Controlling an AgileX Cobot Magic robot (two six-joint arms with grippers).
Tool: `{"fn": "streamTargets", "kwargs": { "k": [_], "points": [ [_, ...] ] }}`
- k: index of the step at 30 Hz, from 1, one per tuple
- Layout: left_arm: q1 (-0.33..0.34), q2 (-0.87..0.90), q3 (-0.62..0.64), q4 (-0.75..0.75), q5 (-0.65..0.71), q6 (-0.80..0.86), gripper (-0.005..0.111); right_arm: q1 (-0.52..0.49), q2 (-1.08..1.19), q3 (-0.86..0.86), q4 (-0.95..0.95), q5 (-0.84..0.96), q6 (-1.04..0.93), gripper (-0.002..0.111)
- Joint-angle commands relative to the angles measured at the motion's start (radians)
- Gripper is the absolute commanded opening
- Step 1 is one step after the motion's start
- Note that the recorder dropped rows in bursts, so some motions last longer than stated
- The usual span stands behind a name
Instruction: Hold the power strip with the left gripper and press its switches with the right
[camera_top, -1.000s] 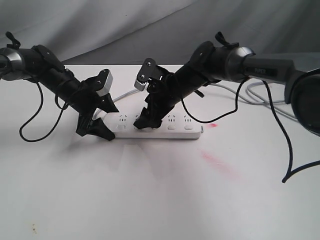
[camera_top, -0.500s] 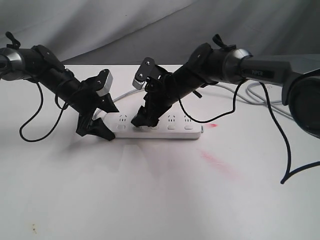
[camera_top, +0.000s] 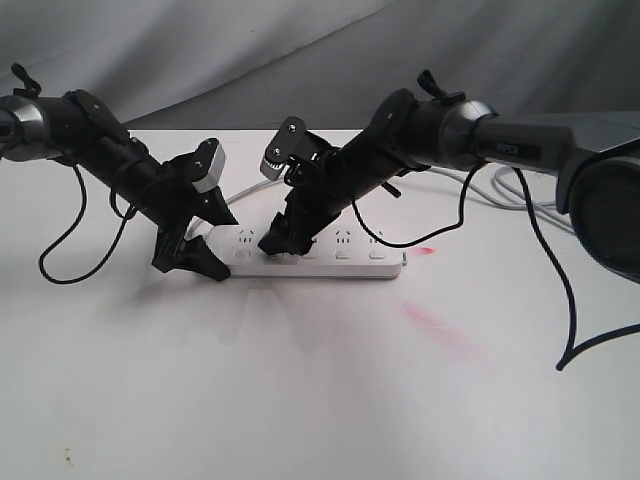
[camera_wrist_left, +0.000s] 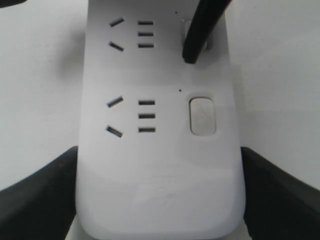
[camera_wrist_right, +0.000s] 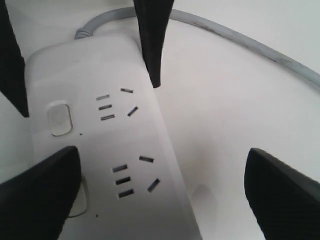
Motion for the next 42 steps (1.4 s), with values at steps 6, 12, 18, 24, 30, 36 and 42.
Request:
{"fn": "streamTargets", "kwargs": {
  "k": [6,12,18,24,30,36,42],
  "points": [
    [-0.003,0.001,-0.002,-0.003,0.013,-0.008,0.026,0.001,0.038,0.012,-0.2,0.049,0.039,0.081],
    [-0.003,0.001,-0.002,-0.003,0.013,-0.008,0.026,0.001,0.038,0.012,-0.208,0.079,0.044,0.081],
    [-0.003,0.001,-0.002,-0.003,0.013,-0.008,0.026,-0.003,0.021,0.012,-0.285,0.081,0.082,0.081],
    [-0.003,0.001,-0.002,-0.003,0.013,-0.008,0.026,-0.027,0.015,0.012,-0.3,0.093,0.105,0.081],
    [-0.003,0.001,-0.002,-0.003,0.013,-0.008,0.026,-0.027,0.004,0.012,-0.131,0.094,0.034,0.081],
    [-0.003,0.001,-0.002,-0.003,0.013,-0.008,0.026,-0.034,-0.087,0.012,0.046,0.106,-0.072,0.081],
    [-0.003,0.001,-0.002,-0.003,0.013,-0.008,0.026,-0.061,-0.175,0.012,0.045,0.118,-0.107,0.081]
  ]
}}
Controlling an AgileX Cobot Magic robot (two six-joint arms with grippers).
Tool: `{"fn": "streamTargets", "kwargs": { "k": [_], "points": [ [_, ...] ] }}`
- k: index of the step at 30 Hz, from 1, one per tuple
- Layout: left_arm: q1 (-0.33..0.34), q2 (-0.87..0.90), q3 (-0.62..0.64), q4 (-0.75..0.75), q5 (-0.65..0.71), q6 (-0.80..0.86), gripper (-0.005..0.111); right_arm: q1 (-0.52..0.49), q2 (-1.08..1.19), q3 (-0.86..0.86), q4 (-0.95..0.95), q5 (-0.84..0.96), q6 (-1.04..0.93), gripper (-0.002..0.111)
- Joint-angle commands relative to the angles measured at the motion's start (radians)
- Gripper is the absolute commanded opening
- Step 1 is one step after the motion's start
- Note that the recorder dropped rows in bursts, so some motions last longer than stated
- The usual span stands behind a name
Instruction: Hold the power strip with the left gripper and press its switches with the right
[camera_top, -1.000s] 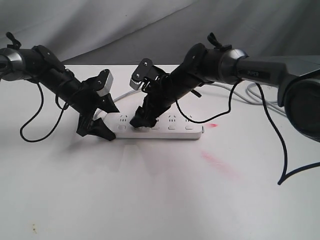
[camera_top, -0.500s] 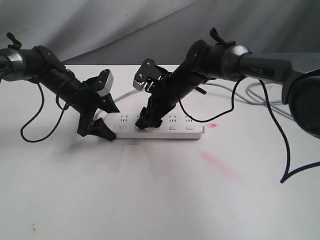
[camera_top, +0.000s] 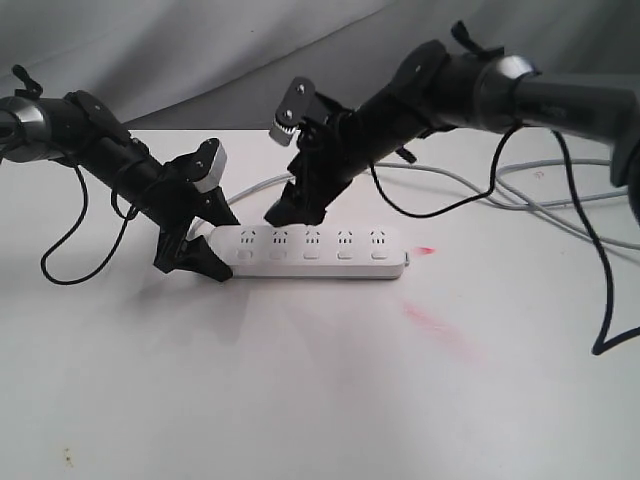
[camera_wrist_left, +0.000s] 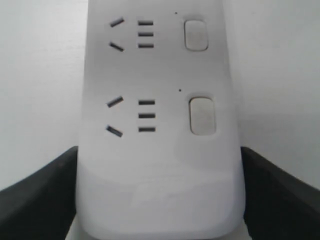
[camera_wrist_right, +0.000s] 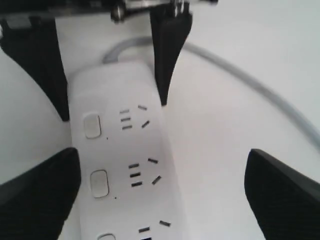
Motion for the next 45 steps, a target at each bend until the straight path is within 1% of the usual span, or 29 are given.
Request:
{"fn": "streamTargets", "kwargs": {
  "k": [1,4,6,10,15,23,28,36,39,45],
  "points": [
    [-0.003,-0.002,-0.002,0.007,0.011,-0.008,0.026,-0.038,-0.057,0.0,0.014,0.03,-0.031,0.081],
    [-0.003,-0.002,-0.002,0.007,0.011,-0.008,0.026,-0.07,-0.057,0.007,0.026,0.082,-0.031,0.081],
    [-0.003,-0.002,-0.002,0.007,0.011,-0.008,0.026,-0.083,-0.059,0.036,0.035,0.08,-0.057,0.081],
    [-0.003,-0.002,-0.002,0.007,0.011,-0.008,0.026,-0.08,-0.059,0.103,0.039,0.04,-0.097,0.081],
    [-0.003,-0.002,-0.002,0.007,0.011,-0.008,0.026,-0.078,-0.059,0.163,0.107,-0.033,-0.161,0.081],
    [-0.003,-0.002,-0.002,0.007,0.011,-0.007,0.026,-0.078,-0.048,0.163,0.079,-0.051,-0.161,0.081],
    [-0.003,-0.002,-0.002,0.007,0.011,-0.007,0.026,-0.076,-0.001,0.163,0.082,-0.038,-0.158,0.081],
    [-0.003,-0.002,-0.002,0.007,0.011,-0.007,0.026,-0.067,0.001,0.163,0.093,-0.048,-0.158,0.081],
    [-0.003,-0.002,-0.002,0.007,0.011,-0.007,0.026,-0.051,0.022,0.163,0.093,-0.104,-0.158,0.081],
    [-0.003,-0.002,-0.002,0.007,0.011,-0.007,0.026,-0.048,0.024,0.163,0.063,-0.13,-0.147,0.081]
  ]
}}
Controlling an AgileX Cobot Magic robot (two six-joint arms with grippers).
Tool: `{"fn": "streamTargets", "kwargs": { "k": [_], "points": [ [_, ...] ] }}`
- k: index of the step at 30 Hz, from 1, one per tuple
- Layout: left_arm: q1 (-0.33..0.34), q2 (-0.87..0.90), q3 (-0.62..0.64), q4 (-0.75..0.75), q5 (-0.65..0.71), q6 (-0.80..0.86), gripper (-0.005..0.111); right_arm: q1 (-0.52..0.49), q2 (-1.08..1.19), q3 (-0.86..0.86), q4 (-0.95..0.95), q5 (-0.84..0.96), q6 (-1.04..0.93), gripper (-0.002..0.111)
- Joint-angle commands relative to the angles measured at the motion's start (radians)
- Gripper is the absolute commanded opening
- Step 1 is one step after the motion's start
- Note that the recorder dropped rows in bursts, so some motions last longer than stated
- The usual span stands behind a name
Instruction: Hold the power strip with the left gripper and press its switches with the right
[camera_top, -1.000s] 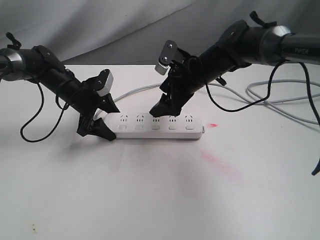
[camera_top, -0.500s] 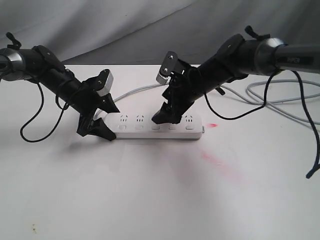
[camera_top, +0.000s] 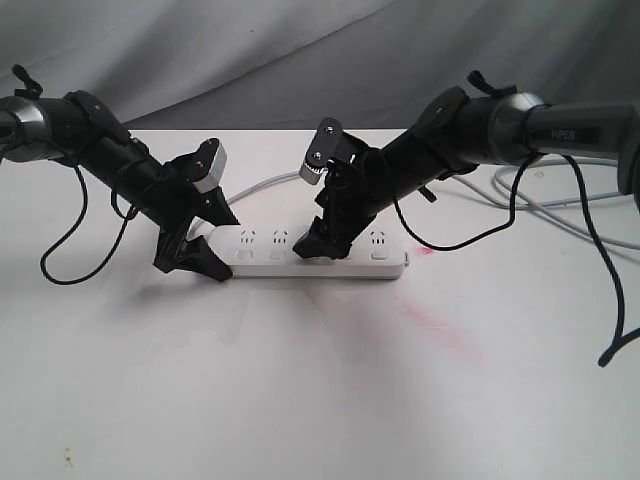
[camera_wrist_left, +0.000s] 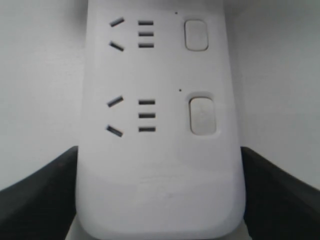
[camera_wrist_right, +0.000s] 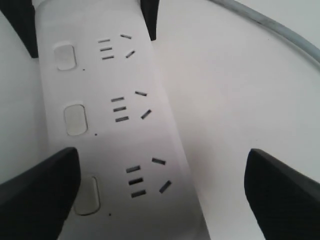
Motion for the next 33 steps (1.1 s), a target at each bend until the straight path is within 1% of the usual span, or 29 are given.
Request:
{"fn": "streamTargets", "kwargs": {
  "k": [1,8,21,24,30,33],
  "points": [
    [-0.003,-0.002,-0.002,0.005,0.009,-0.007,0.026,-0.001,0.003,0.001,-0.036,-0.026,0.01,0.081],
    [-0.003,-0.002,-0.002,0.005,0.009,-0.007,0.026,-0.008,0.008,0.001,-0.154,-0.012,0.082,0.081],
    [-0.003,-0.002,-0.002,0.005,0.009,-0.007,0.026,-0.008,0.059,0.013,-0.175,-0.007,0.082,0.081],
    [-0.003,-0.002,-0.002,0.005,0.009,-0.007,0.026,-0.008,0.057,0.012,-0.153,-0.005,0.083,0.081],
    [-0.003,-0.002,-0.002,0.005,0.009,-0.007,0.026,-0.012,-0.027,0.012,0.012,0.018,-0.002,0.081],
    [-0.003,-0.002,-0.002,0.005,0.009,-0.007,0.026,-0.021,-0.082,0.012,0.01,0.02,-0.009,0.081]
  ]
}}
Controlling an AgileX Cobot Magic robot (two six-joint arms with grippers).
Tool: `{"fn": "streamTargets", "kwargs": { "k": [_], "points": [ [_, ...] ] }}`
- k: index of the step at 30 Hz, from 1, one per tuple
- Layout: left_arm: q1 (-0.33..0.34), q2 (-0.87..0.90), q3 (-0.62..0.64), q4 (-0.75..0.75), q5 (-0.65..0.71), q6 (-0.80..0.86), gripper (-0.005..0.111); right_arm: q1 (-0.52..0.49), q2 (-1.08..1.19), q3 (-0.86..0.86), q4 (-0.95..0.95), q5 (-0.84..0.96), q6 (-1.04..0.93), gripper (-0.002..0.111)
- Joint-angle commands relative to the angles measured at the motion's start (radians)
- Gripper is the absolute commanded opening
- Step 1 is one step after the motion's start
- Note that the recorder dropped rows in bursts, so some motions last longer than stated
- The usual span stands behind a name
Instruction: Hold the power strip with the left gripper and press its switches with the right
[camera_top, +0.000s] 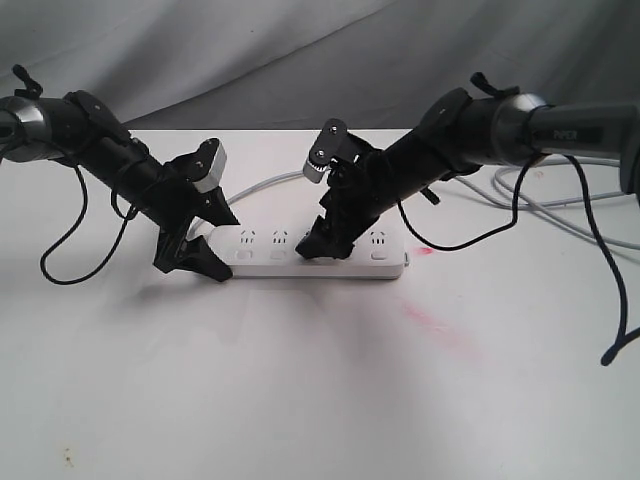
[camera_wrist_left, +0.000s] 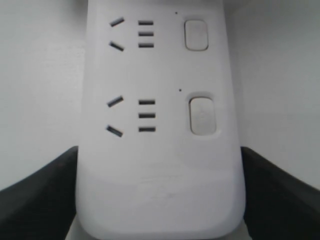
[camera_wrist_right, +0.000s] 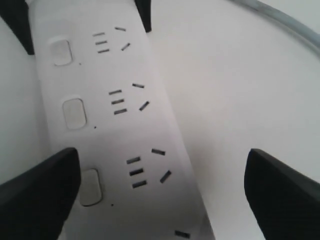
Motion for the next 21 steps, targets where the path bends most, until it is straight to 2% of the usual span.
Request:
{"fn": "streamTargets", "kwargs": {
  "k": [1,8,15,21],
  "points": [
    [-0.003,-0.002,-0.002,0.005,0.01,-0.007,0.026,-0.028,-0.091,0.005,0.004,0.024,-0.042,0.081],
    [-0.003,-0.002,-0.002,0.005,0.01,-0.007,0.026,-0.123,-0.112,0.006,0.005,0.163,-0.042,0.081],
    [-0.003,-0.002,-0.002,0.005,0.01,-0.007,0.026,-0.119,-0.085,0.066,0.011,0.087,-0.064,0.081],
    [-0.003,-0.002,-0.002,0.005,0.01,-0.007,0.026,-0.113,-0.062,0.076,0.018,0.095,-0.071,0.081]
  ]
}}
